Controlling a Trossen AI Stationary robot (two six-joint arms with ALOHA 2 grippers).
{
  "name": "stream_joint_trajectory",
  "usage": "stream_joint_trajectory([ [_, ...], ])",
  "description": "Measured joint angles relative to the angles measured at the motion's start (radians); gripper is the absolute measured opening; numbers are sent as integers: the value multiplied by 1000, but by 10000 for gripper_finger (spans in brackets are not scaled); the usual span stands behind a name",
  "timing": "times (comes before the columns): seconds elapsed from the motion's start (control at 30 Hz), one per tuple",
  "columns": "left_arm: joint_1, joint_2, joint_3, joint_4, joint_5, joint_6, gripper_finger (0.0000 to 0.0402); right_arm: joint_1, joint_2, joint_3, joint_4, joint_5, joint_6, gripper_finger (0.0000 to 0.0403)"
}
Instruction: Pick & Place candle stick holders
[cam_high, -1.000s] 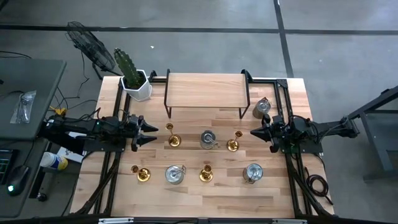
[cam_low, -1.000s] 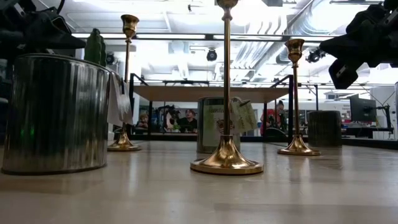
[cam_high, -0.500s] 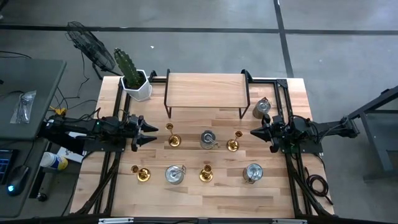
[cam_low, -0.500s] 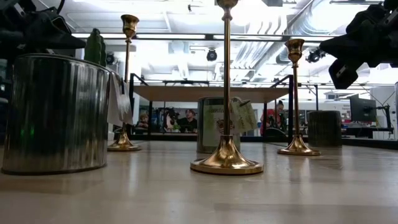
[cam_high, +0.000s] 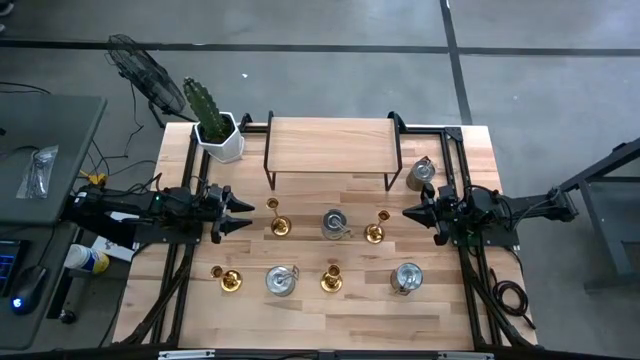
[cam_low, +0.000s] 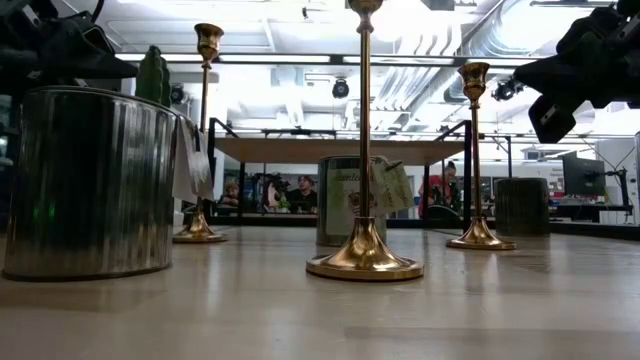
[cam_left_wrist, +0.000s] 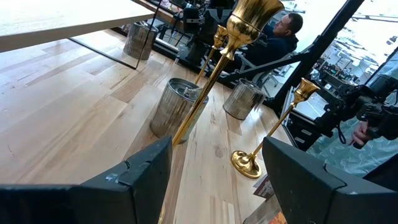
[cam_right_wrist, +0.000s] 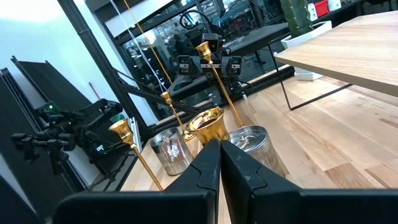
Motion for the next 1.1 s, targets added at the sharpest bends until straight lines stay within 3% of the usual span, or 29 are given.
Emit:
stream_joint_trajectory([
  [1.1, 0, 0, 0, 0, 0, 0, 246, 0, 0, 0, 0, -1, 30, 5],
])
